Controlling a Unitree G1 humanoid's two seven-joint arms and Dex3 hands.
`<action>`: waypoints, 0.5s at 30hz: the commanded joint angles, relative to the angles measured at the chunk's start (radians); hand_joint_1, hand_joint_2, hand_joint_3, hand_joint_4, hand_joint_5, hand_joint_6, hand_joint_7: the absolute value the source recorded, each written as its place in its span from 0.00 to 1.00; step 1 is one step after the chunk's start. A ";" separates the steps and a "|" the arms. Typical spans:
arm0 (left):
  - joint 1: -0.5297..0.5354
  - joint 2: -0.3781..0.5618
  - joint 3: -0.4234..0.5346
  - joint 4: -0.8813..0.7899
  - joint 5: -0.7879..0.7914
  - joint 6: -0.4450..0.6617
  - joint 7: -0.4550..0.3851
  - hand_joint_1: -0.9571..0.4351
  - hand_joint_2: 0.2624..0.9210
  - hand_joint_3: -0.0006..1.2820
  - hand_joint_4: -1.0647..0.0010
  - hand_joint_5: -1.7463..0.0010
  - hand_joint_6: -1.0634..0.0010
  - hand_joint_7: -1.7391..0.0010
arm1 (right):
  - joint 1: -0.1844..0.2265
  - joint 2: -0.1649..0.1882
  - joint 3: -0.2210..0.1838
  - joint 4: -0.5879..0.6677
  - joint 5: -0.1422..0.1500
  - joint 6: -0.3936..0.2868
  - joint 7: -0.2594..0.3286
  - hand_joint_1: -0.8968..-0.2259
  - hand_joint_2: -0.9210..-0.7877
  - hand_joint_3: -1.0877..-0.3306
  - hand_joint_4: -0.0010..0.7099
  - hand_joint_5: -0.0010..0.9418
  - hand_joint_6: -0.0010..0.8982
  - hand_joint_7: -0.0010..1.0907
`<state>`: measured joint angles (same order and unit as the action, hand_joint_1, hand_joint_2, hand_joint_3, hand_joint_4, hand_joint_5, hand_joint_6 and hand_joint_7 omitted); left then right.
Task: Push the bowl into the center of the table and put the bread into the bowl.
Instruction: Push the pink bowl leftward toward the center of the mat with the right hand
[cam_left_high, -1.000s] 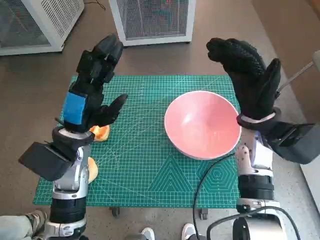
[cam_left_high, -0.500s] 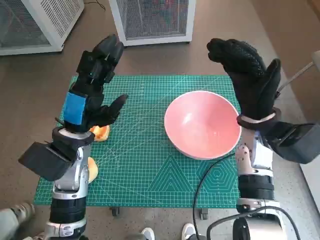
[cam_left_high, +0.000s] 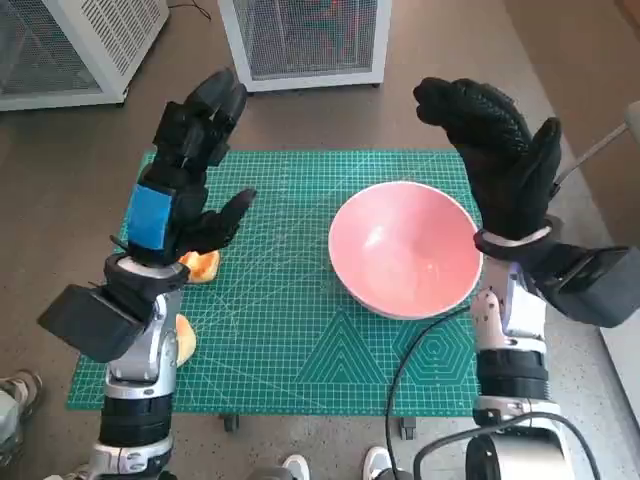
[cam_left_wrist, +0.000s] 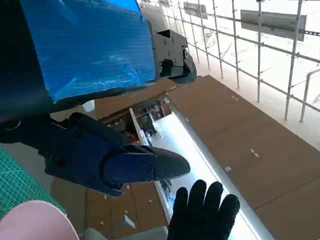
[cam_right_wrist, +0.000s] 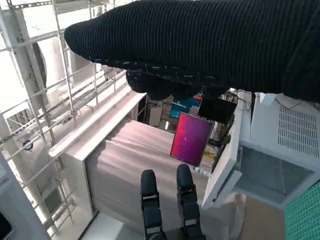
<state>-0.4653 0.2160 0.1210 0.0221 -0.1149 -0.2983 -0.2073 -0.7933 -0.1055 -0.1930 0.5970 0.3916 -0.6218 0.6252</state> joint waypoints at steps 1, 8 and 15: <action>0.002 0.001 0.001 0.004 0.010 -0.017 0.007 0.18 1.00 0.30 0.76 1.00 0.96 0.71 | 0.009 0.001 -0.003 0.018 0.005 0.000 0.010 0.51 0.00 0.61 0.34 0.00 0.38 0.02; 0.001 -0.002 -0.001 0.007 0.004 -0.019 0.005 0.18 1.00 0.30 0.76 1.00 0.96 0.71 | 0.007 -0.004 -0.007 0.022 0.007 0.000 0.012 0.51 0.00 0.61 0.34 0.00 0.37 0.02; 0.005 0.000 -0.004 0.002 0.009 -0.017 0.004 0.18 1.00 0.30 0.76 1.00 0.96 0.71 | 0.000 -0.029 -0.032 0.057 0.019 -0.007 0.027 0.52 0.00 0.61 0.35 0.01 0.37 0.02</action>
<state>-0.4653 0.2156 0.1199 0.0245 -0.1140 -0.3051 -0.2050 -0.7993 -0.1159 -0.2080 0.6195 0.3938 -0.6290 0.6375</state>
